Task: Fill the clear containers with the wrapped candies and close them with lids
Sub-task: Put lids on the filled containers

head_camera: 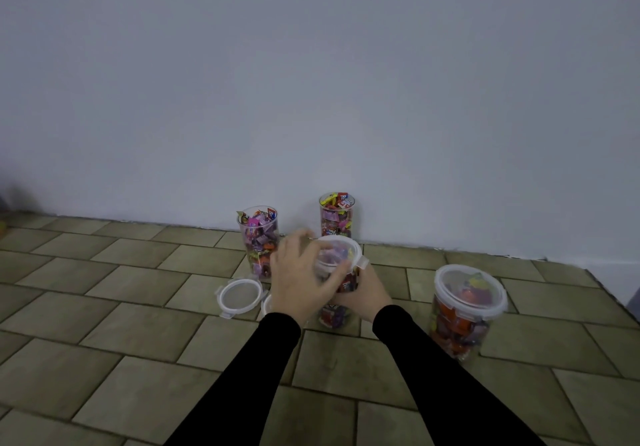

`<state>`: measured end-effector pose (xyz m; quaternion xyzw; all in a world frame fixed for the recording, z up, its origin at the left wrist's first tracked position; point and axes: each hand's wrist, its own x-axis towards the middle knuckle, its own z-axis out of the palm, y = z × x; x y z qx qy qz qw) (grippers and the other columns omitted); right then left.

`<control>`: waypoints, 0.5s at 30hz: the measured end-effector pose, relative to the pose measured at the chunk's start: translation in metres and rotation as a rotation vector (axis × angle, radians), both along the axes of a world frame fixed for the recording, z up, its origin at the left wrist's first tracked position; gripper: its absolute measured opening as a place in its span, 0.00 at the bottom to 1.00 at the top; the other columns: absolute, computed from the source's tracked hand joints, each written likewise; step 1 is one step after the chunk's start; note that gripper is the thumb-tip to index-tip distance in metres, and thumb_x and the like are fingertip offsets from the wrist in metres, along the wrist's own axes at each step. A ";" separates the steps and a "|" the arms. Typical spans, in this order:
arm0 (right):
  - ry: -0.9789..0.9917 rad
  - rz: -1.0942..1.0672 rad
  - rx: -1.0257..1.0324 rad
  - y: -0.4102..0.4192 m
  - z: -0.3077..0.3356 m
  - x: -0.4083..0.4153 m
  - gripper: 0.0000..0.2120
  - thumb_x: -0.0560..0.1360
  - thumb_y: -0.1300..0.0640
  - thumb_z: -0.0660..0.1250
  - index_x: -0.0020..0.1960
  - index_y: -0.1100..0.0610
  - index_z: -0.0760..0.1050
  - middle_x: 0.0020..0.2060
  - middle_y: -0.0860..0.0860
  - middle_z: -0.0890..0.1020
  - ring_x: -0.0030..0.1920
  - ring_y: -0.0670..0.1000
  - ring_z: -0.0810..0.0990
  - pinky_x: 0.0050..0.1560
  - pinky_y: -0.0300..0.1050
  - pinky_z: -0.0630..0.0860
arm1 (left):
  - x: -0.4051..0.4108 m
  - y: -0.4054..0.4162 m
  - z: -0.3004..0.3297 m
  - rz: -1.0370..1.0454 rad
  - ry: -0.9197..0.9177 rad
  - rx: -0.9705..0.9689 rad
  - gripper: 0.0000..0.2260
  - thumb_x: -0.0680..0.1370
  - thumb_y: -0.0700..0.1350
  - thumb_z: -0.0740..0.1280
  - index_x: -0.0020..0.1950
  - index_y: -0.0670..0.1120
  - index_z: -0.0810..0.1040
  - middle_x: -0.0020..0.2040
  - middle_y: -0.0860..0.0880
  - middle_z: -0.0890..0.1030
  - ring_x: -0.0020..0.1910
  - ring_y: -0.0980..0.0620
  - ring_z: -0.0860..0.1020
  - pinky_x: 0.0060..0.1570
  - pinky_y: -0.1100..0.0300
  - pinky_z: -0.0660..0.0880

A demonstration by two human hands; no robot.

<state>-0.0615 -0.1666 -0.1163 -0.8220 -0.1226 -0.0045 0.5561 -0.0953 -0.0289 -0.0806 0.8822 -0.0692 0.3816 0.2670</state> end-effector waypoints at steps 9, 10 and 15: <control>-0.169 -0.051 -0.108 0.008 -0.008 0.011 0.19 0.63 0.50 0.69 0.54 0.41 0.75 0.47 0.44 0.83 0.51 0.46 0.81 0.51 0.52 0.80 | 0.017 -0.029 0.003 0.023 0.090 0.158 0.15 0.66 0.61 0.64 0.45 0.54 0.76 0.45 0.55 0.75 0.47 0.50 0.71 0.40 0.55 0.71; -0.149 -0.064 -0.132 0.009 -0.016 0.017 0.20 0.63 0.48 0.69 0.55 0.42 0.75 0.48 0.44 0.82 0.52 0.47 0.80 0.52 0.51 0.80 | 0.018 -0.029 0.001 0.011 0.066 0.147 0.14 0.67 0.61 0.64 0.45 0.53 0.76 0.44 0.55 0.75 0.46 0.50 0.71 0.40 0.56 0.71; -0.081 -0.110 -0.265 0.011 -0.038 0.038 0.26 0.61 0.39 0.63 0.58 0.43 0.71 0.52 0.45 0.78 0.54 0.48 0.77 0.54 0.49 0.79 | 0.024 -0.029 -0.009 -0.035 0.001 0.155 0.11 0.69 0.56 0.68 0.44 0.51 0.78 0.44 0.53 0.76 0.43 0.49 0.70 0.41 0.53 0.71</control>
